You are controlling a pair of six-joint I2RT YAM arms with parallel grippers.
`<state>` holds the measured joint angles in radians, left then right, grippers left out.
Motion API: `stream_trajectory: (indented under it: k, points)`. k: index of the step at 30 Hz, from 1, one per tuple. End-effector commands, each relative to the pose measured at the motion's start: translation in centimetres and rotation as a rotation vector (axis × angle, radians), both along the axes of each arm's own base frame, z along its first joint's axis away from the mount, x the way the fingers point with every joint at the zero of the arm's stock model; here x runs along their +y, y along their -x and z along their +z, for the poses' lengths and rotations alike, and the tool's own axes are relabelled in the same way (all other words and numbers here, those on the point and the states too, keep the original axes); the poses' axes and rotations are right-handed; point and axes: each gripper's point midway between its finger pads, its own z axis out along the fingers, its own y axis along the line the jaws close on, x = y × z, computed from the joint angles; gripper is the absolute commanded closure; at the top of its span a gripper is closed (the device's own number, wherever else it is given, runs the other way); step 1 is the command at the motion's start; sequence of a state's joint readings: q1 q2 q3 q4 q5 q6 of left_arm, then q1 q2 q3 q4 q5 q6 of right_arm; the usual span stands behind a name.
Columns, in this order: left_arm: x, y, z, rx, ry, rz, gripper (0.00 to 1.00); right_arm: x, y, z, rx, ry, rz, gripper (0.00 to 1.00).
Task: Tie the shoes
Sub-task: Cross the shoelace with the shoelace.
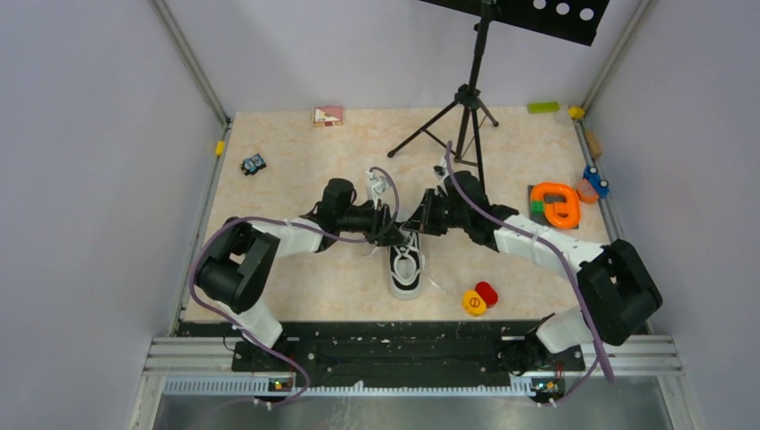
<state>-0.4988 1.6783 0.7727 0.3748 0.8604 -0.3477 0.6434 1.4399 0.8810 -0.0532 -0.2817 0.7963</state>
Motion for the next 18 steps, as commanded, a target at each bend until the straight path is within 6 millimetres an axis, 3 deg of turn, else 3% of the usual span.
stream_trajectory:
  k: [1, 11, 15, 18]
  points:
    - [-0.9, -1.0, 2.5, -0.081, 0.063, 0.001, 0.54, 1.1, -0.1, 3.5, -0.072, -0.060, 0.018, 1.00]
    - [-1.4, -0.9, 2.3, -0.061, 0.081, -0.007, 0.75, 1.1, 0.3, 3.9, -0.072, -0.071, 0.018, 1.00]
    - [-1.6, -0.8, 2.4, -0.059, 0.084, -0.018, 1.00, 1.2, 0.7, 4.1, -0.067, -0.081, 0.019, 1.00]
    - [-1.6, -0.6, 2.1, -0.056, 0.086, -0.038, 1.00, 1.3, 1.0, 4.6, -0.060, -0.113, 0.013, 1.00]
